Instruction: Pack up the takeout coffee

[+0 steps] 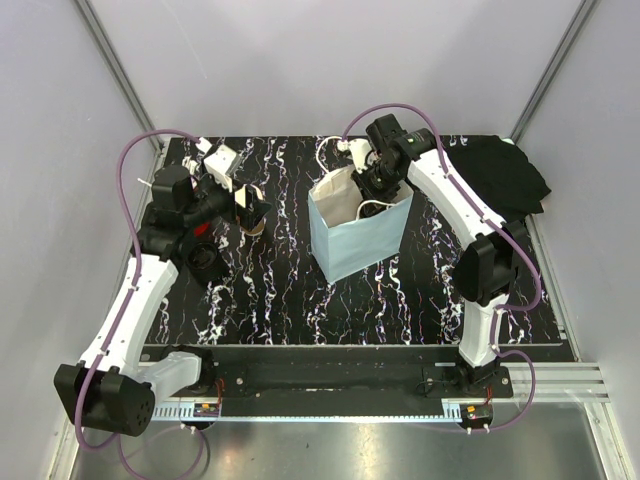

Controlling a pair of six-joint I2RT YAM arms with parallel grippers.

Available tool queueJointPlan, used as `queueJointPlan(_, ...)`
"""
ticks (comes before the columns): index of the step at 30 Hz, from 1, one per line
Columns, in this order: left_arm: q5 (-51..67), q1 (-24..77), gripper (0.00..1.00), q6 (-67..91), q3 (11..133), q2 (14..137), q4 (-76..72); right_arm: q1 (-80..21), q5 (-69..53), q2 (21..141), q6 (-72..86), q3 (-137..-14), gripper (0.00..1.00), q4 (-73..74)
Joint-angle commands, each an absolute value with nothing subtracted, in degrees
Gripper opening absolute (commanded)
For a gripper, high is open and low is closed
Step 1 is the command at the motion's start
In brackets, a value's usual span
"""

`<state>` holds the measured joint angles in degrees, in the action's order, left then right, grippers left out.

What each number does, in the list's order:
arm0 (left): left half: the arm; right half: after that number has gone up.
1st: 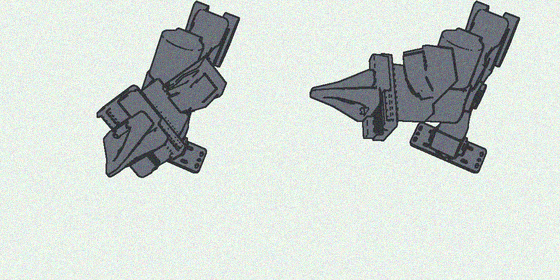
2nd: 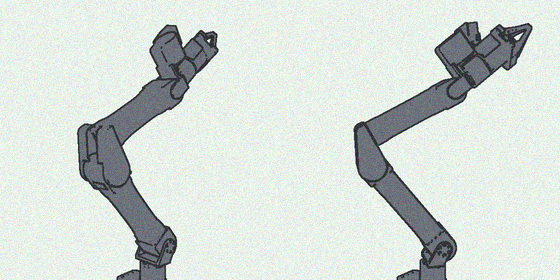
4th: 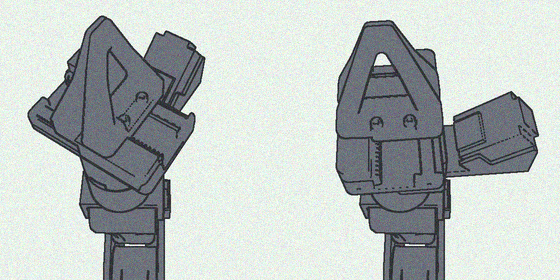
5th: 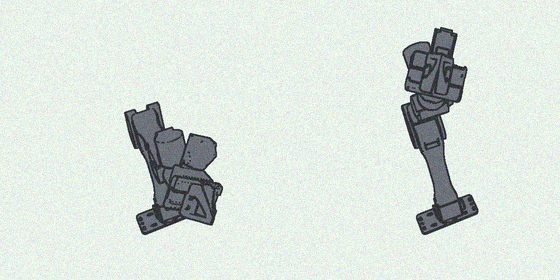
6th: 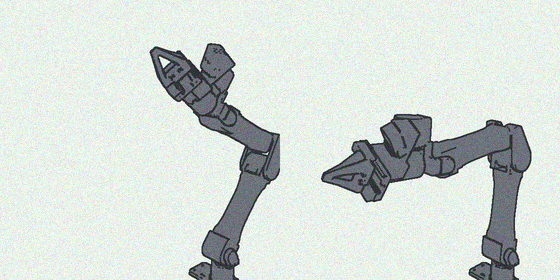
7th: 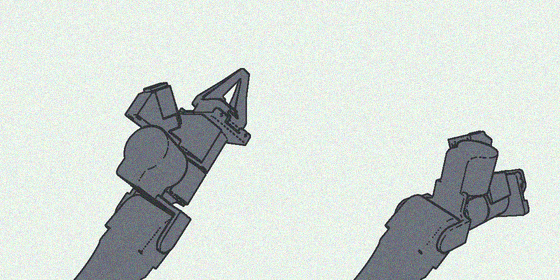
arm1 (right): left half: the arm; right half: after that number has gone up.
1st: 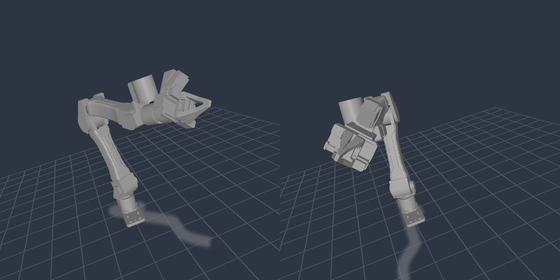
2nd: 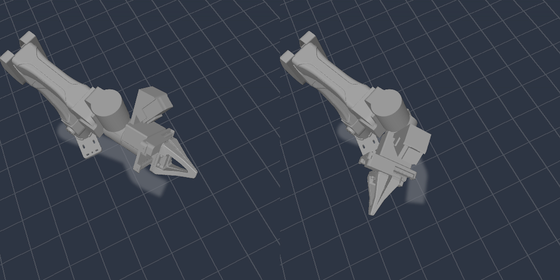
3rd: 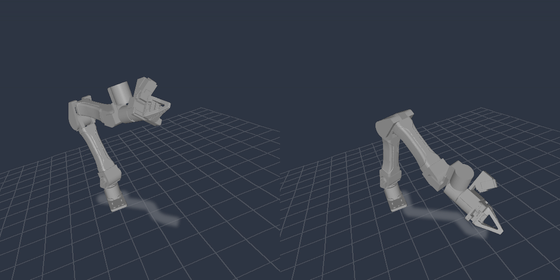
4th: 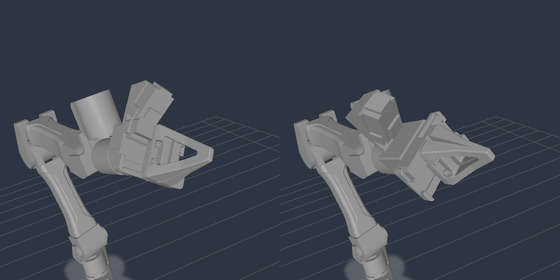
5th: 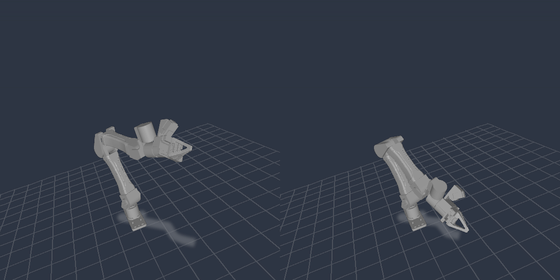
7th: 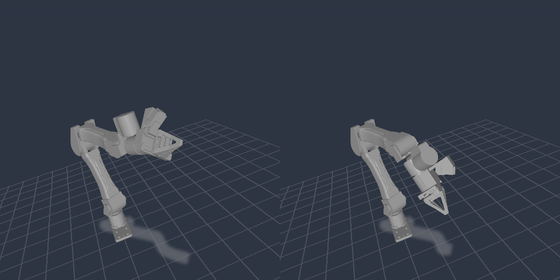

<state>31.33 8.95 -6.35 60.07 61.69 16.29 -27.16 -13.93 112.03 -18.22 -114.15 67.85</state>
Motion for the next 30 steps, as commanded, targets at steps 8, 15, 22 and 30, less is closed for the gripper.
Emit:
queueJointPlan(8,33.5,8.2,0.99,-5.7,59.5,61.3,12.8,-27.8,-12.3,108.4,-19.4,-112.6,0.00,65.0)
queueJointPlan(15,33.9,7.8,0.99,-5.5,59.3,61.3,12.5,-27.8,-12.2,108.0,-19.6,-111.1,0.00,63.5)
queueJointPlan(22,34.4,7.4,0.99,-5.4,59.1,61.2,12.3,-27.8,-12.0,108.3,-19.6,-110.7,0.00,62.8)
queueJointPlan(30,34.8,7.1,0.99,-5.2,59.0,61.0,12.0,-27.8,-11.2,108.5,-19.8,-110.5,0.00,62.1)
